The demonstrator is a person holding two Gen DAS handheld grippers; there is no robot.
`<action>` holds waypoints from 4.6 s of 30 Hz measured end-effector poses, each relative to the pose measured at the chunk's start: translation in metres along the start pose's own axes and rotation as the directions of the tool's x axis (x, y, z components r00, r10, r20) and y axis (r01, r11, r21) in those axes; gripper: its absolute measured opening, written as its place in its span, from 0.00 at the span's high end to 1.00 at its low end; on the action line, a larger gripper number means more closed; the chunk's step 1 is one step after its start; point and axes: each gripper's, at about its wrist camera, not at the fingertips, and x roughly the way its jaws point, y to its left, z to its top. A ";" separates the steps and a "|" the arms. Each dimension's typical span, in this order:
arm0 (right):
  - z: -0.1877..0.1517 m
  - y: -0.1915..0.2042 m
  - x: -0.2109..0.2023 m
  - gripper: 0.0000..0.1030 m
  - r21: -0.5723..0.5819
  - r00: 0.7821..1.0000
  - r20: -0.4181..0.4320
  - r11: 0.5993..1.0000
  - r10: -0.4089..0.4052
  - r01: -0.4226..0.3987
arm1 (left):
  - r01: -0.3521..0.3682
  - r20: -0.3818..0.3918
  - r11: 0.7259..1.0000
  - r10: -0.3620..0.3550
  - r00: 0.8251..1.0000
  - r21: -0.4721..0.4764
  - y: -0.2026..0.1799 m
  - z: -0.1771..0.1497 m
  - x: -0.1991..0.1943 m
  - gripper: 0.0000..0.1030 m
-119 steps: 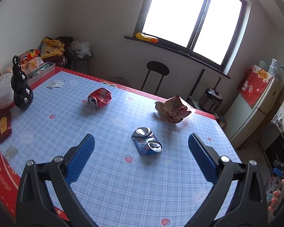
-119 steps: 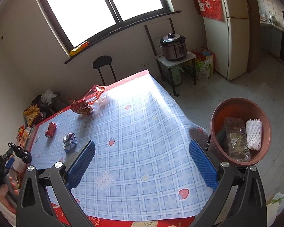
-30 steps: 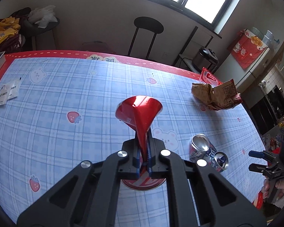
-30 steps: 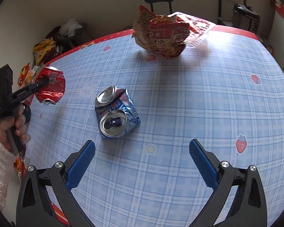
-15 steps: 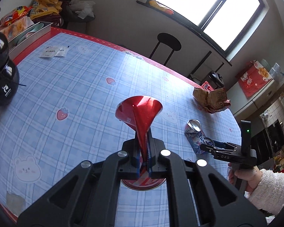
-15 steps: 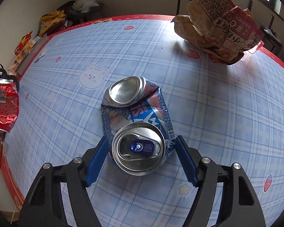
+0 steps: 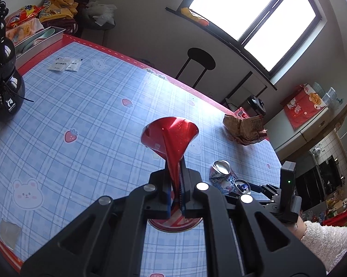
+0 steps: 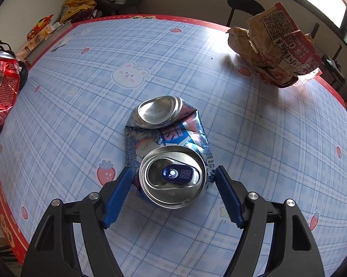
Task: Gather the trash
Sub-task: 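Grasp the crushed blue-white can with the right gripper while the left gripper holds the red can, then lift the blue-white can with the right gripper, then carry the blue-white can over the pot and open the right gripper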
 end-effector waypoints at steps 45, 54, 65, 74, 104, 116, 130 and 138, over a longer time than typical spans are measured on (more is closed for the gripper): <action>-0.061 -0.004 -0.012 0.07 -0.056 0.992 -0.113 0.997 -0.056 0.049 | 0.035 -0.062 0.999 -0.033 0.998 0.036 -0.058 -0.053 -0.014 0.91; -0.057 -0.014 0.009 0.05 -0.014 0.986 -0.150 0.998 -0.065 0.064 | 0.027 -0.052 1.000 -0.027 0.998 0.004 -0.038 -0.056 -0.027 0.91; -0.066 -0.026 -0.004 0.05 -0.018 0.985 -0.133 0.993 -0.114 0.113 | 0.037 -0.054 0.999 -0.038 0.998 -0.021 -0.029 -0.054 -0.022 0.91; -0.066 -0.040 0.003 0.05 0.096 0.984 -0.153 0.990 -0.091 0.106 | 0.039 -0.068 0.999 -0.040 0.997 -0.012 -0.035 -0.052 -0.013 0.91; -0.081 -0.086 -0.121 0.18 0.211 0.984 0.180 0.977 -0.014 -0.025 | 0.036 -0.068 0.987 -0.026 0.997 0.159 -0.127 -0.040 -0.019 0.91; -0.140 -0.157 -0.176 0.18 0.308 0.966 0.253 0.951 -0.047 -0.035 | 0.047 -0.081 0.959 -0.025 0.996 0.280 -0.224 -0.057 -0.021 0.91; -0.223 -0.267 -0.233 0.18 0.458 0.942 0.286 0.889 -0.175 0.026 | 0.171 -0.153 0.914 -0.122 0.981 0.369 -0.358 -0.105 0.014 0.91; -0.275 -0.350 -0.252 0.18 0.550 0.927 0.229 0.825 -0.298 0.129 | 0.253 -0.211 0.878 -0.179 0.961 0.406 -0.431 -0.136 0.046 0.91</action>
